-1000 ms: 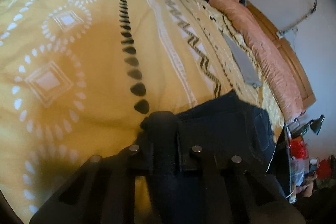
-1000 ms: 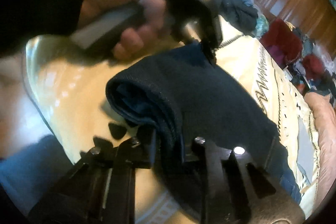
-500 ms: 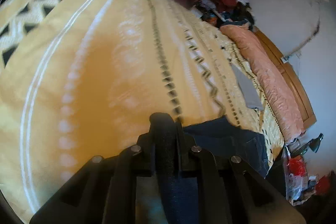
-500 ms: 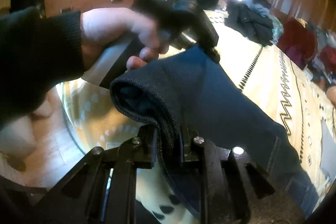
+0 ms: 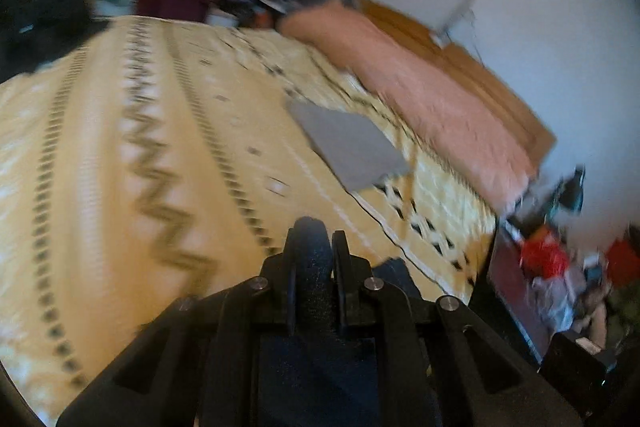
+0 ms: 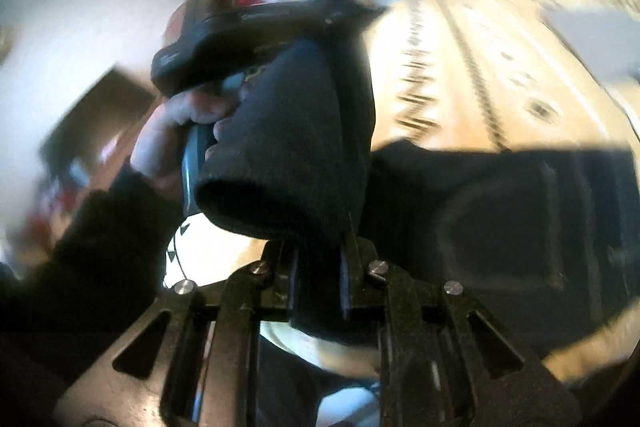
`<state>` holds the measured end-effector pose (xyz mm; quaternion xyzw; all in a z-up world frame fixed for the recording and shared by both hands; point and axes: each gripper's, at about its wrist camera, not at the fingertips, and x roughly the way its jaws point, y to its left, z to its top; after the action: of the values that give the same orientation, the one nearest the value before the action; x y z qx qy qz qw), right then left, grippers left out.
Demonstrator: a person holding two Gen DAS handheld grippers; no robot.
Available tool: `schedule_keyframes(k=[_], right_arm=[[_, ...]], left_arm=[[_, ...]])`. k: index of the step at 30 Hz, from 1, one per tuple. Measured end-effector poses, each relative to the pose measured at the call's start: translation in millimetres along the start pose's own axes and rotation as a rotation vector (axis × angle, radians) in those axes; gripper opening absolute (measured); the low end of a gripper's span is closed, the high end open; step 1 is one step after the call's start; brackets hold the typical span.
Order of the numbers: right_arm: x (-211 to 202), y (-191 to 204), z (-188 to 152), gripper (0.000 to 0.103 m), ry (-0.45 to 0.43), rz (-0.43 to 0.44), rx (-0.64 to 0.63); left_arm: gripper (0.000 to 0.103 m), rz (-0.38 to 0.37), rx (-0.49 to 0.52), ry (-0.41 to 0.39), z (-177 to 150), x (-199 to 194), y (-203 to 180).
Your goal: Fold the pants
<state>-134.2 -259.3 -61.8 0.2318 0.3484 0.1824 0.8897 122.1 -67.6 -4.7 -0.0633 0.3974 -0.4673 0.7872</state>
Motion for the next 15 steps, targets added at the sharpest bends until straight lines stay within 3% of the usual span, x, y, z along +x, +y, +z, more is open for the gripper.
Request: schedule_keyframes(k=[4, 8, 15], right_arm=[[-34, -76, -11, 0.016, -0.035, -0.005, 0.203], [-52, -132, -23, 0.016, -0.056, -0.013, 0.342], [-63, -180, -47, 0.016, -0.063, 0.028, 0.454]], left_arm=[[0.014, -0.041, 0.026, 0.110, 0, 95, -45], [0.014, -0.052, 0.044, 0.173, -9, 162, -76], [0.014, -0.025, 0.091, 0.258, -32, 242, -127]])
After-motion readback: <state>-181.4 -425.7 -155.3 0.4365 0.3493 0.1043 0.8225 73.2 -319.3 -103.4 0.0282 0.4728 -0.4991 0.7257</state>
